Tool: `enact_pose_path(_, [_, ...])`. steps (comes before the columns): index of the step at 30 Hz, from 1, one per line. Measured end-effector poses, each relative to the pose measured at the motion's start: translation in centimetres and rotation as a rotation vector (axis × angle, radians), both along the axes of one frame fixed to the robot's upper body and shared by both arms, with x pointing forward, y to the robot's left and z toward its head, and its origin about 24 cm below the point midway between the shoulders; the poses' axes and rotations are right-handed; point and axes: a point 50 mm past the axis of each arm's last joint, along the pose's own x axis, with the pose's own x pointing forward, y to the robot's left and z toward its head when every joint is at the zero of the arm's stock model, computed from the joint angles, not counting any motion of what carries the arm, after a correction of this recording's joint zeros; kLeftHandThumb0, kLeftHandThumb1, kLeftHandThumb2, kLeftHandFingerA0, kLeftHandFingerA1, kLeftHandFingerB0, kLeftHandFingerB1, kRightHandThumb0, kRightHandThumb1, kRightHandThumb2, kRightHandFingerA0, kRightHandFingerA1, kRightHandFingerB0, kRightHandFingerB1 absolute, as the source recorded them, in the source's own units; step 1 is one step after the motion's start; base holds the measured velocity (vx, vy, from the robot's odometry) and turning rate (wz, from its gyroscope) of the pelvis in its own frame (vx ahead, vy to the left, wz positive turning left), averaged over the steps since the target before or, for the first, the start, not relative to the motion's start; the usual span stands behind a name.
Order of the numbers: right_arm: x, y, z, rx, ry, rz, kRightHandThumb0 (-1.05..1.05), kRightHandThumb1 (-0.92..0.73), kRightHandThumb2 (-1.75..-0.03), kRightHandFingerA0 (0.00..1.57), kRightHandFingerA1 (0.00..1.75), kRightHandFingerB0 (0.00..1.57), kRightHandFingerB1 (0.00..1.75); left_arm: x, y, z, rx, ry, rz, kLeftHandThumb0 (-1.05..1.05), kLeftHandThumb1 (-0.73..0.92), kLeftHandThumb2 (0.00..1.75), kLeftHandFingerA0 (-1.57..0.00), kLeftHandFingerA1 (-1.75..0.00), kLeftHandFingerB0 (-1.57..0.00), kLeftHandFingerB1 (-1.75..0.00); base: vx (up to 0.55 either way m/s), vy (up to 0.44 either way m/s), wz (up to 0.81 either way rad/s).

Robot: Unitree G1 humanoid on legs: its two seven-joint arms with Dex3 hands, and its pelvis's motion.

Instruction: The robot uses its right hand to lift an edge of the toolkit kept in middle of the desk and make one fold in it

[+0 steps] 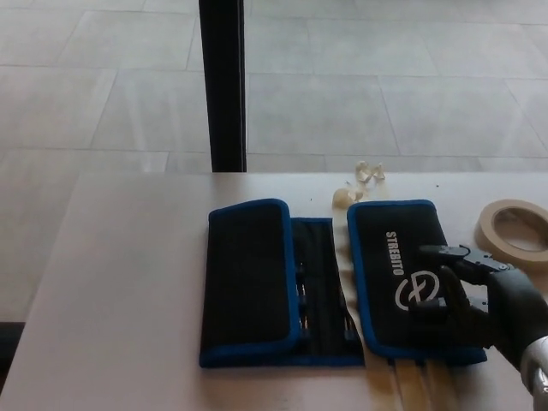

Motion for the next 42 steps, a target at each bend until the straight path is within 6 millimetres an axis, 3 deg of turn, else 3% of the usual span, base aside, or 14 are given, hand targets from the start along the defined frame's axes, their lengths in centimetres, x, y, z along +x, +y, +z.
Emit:
enact_pose_path(4, [0.0,-1.0,2.0,0.058,-0.044,-0.026,-0.58,-0.76,-0.63,0.75,0.47,0.53,0.41,0.0,0.0,0.0,-0.001,-0.001,0.001,-0.68,0.86,0.65,-0.64,-0.63,-0.50,-0.53,0.00,0.000,0.00])
enact_pose_path(10, [0.0,-4.0,4.3,0.134,-0.083,-0.109,-0.59,-0.83,-0.65,0.65,0.50,0.45,0.39,0.0,0.0,0.0,-0.001,0.000,0.001,-0.68,0.86,0.65,-0.60,-0.65,-0.48,-0.54,0.00,0.000,0.00])
enact_pose_path(11, [-0.1,-5.0,4.8,0.148,-0.091,-0.134,-0.59,-0.71,-1.02,0.50,0.63,0.32,0.52,-0.1,0.0,0.0,-0.001,0.000,0.002,-0.67,0.68,1.05,-0.61,-0.72,-0.47,-0.64,0.00,0.000,0.00])
enact_pose_path(12, [-0.1,-5.9,5.3,0.161,-0.100,-0.158,-0.59,-0.71,-1.02,0.50,0.63,0.32,0.52,-0.1,0.0,0.0,-0.001,0.000,0.002,-0.67,0.68,1.05,-0.61,-0.72,-0.47,-0.64,0.00,0.000,0.00])
enact_pose_path(13, [-0.2,-6.6,5.7,0.168,-0.106,-0.174,-0.57,-0.88,-0.67,0.53,0.53,0.38,0.38,0.0,0.0,0.0,-0.001,0.000,0.002,-0.68,0.87,0.65,-0.62,-0.65,-0.47,-0.54,0.00,0.000,0.00])
enact_pose_path(14, [-0.3,-7.8,6.3,0.183,-0.116,-0.207,-0.60,-0.69,-1.00,0.48,0.62,0.30,0.50,0.0,0.0,0.0,-0.001,0.000,0.002,-0.69,0.87,0.65,-0.61,-0.63,-0.43,-0.52,0.00,0.000,0.00])
enact_pose_path(15, [-0.4,-8.6,6.7,0.189,-0.123,-0.228,-0.61,-0.85,-0.65,0.62,0.53,0.49,0.41,0.0,0.0,0.0,-0.001,0.000,0.002,-0.68,0.84,0.65,-0.63,-0.64,-0.46,-0.54,0.00,0.000,0.00])
enact_pose_path(17, [-0.8,-10.5,7.4,0.202,-0.133,-0.281,-0.66,-0.76,-0.63,0.76,0.55,0.72,0.50,0.0,0.0,0.0,-0.001,0.000,0.002,-0.67,0.85,0.65,-0.63,-0.61,-0.48,-0.52,0.00,0.000,0.00])
enact_pose_path(19, [-1.4,-12.6,7.9,0.214,-0.140,-0.338,-0.67,-0.74,-0.62,0.71,0.57,0.59,0.47,0.0,0.0,0.0,-0.001,0.000,0.002,-0.68,0.86,0.65,-0.59,-0.62,-0.47,-0.51,0.00,0.000,0.00])
enact_pose_path(24, [-3.6,-18.0,8.8,0.253,-0.159,-0.514,-0.67,-0.77,-0.63,0.87,0.64,0.62,0.47,-0.1,0.0,0.0,-0.002,0.000,0.003,-0.69,0.86,0.65,-0.62,-0.65,-0.51,-0.53,0.00,0.000,0.00])
enact_pose_path(31, [-8.1,-24.1,6.9,0.371,-0.141,-0.782,-0.66,-0.80,-0.64,0.86,0.81,0.49,0.62,-0.1,0.0,-0.1,-0.004,-0.001,0.005,-0.69,0.85,0.65,-0.64,-0.61,-0.48,-0.50,0.00,0.000,0.00])
enact_pose_path(34, [-9.9,-25.8,5.4,0.435,-0.122,-0.882,-0.65,-0.76,-0.63,0.87,0.86,0.61,0.61,-0.1,0.0,-0.1,-0.004,-0.001,0.006,-0.68,0.86,0.65,-0.65,-0.62,-0.49,-0.51,0.00,0.000,0.00])
enact_pose_path(39, [-13.2,-27.8,2.3,0.558,-0.104,-1.079,-0.64,-0.76,-0.62,1.02,0.92,0.57,0.63,-0.1,-0.2,-0.2,-0.010,-0.002,0.007,-0.70,0.86,0.65,-0.66,-0.62,-0.50,-0.51,0.00,0.000,0.00])
enact_pose_path(42, [-14.8,-28.4,0.7,0.620,-0.105,-1.181,-0.61,-0.77,-0.63,0.95,1.03,0.51,0.64,-0.1,-0.3,-0.4,-0.014,-0.002,0.008,-0.68,0.86,0.65,-0.64,-0.64,-0.51,-0.55,0.00,0.000,0.00])
